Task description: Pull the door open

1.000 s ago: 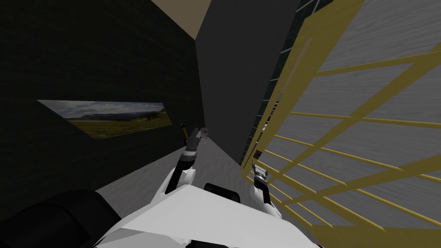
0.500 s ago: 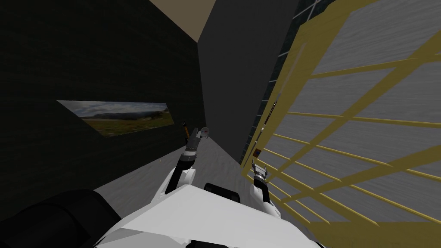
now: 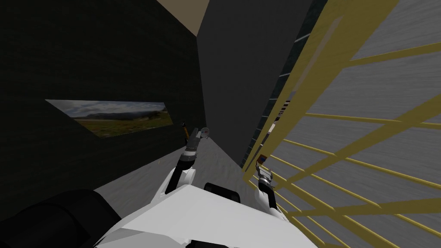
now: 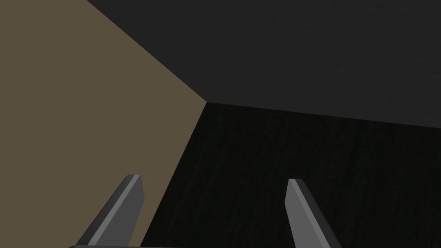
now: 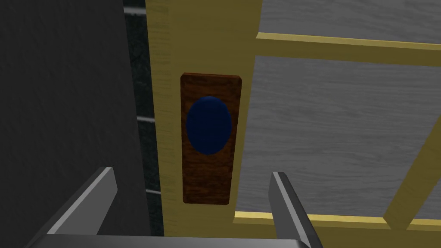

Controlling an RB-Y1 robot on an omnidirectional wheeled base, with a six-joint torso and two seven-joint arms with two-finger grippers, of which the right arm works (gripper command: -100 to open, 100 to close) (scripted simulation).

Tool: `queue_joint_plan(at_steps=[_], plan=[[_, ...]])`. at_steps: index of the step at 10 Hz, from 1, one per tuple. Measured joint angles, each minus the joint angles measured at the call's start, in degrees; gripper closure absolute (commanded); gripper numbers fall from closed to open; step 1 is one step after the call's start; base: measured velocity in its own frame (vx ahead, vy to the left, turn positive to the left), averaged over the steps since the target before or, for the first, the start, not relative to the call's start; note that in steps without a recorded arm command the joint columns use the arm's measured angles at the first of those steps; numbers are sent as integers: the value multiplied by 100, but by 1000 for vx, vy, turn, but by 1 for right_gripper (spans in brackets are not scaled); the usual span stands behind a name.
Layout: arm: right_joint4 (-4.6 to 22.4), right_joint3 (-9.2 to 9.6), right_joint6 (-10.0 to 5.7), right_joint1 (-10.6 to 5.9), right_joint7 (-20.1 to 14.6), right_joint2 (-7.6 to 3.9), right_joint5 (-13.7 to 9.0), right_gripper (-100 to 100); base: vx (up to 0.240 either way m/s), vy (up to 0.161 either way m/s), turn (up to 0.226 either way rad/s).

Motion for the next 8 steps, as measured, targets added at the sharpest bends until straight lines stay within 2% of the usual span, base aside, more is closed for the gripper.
queue_joint_plan(at_steps=[1,2,3,4,5,6,7,8], plan=[[239,17,-111,-94,-101,-46,8,-100,141,9,102],[109,19,-107,69,-194,-145,-2,-100,160,3,59],[114,21,-97,110,-286,-234,-11,-100,152,-9,60],[272,30,-164,74,-395,-302,-13,-100,183,-34,58],[-159,0,-21,344,-386,-373,-45,-100,136,-25,17],[51,19,-59,214,-478,-441,-36,-100,54,-3,6],[242,31,-148,134,-558,-460,-29,-100,19,-1,0],[257,32,-161,129,-569,-460,-29,100,0,0,0]])
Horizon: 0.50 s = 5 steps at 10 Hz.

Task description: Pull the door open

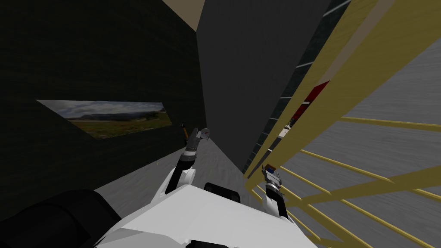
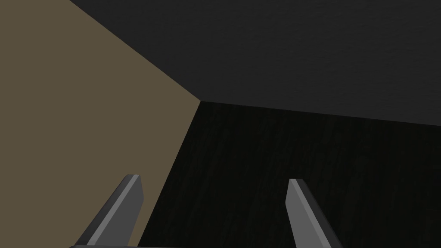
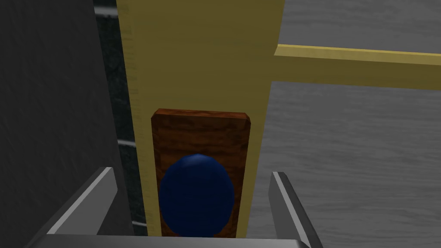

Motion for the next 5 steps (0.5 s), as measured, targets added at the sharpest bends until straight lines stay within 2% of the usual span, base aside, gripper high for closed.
queue_joint_plan(at_steps=[5], plan=[[-9,-2,24,8,14,-2,-1,100,-3,-1,0]])
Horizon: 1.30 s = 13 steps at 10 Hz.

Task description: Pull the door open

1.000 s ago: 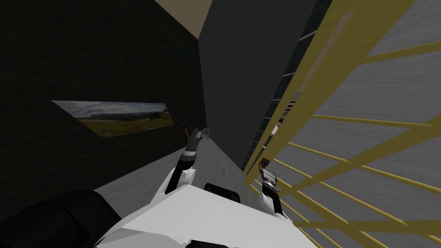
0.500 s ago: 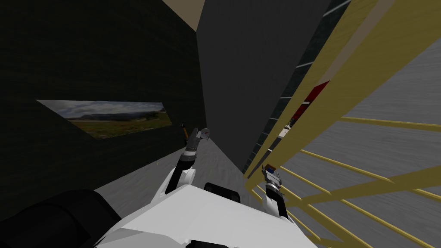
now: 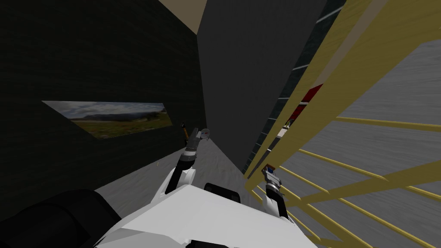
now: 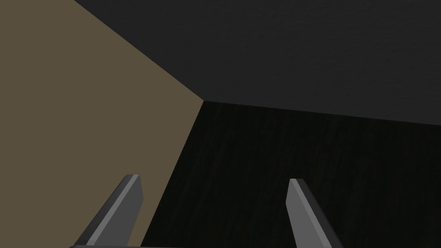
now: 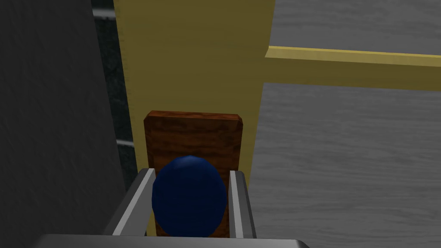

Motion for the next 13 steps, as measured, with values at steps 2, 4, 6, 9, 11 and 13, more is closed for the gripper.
queue_joint_plan(at_steps=[2,4,6,9,11,13], plan=[[105,55,-49,-82,-72,-39,38,100,-211,-18,77],[-99,171,16,23,-131,-40,112,100,-215,-1,68],[-63,327,26,20,-277,-64,210,100,-250,-12,75],[-164,530,45,68,-445,-99,340,100,-230,-11,66],[-124,617,53,53,-529,-105,394,100,-134,0,48],[-180,734,29,82,-644,-182,470,100,-236,-25,82]])
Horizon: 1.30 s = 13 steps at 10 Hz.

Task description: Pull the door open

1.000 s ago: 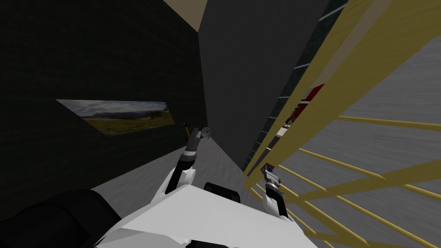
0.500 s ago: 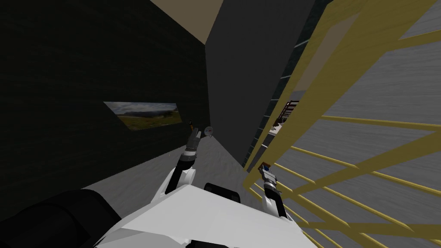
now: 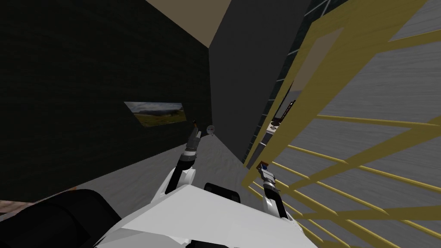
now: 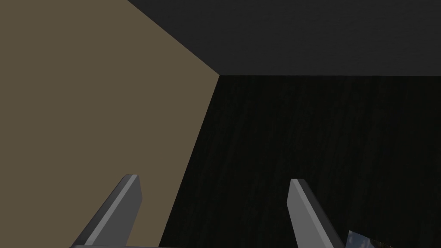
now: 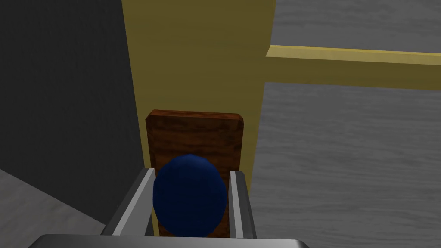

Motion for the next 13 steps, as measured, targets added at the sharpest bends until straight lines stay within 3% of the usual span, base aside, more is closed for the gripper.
queue_joint_plan(at_steps=[7,13], plan=[[-3,457,-129,83,-433,-141,289,100,-211,-22,67],[-14,895,-412,193,-904,-416,564,100,-248,-37,69]])
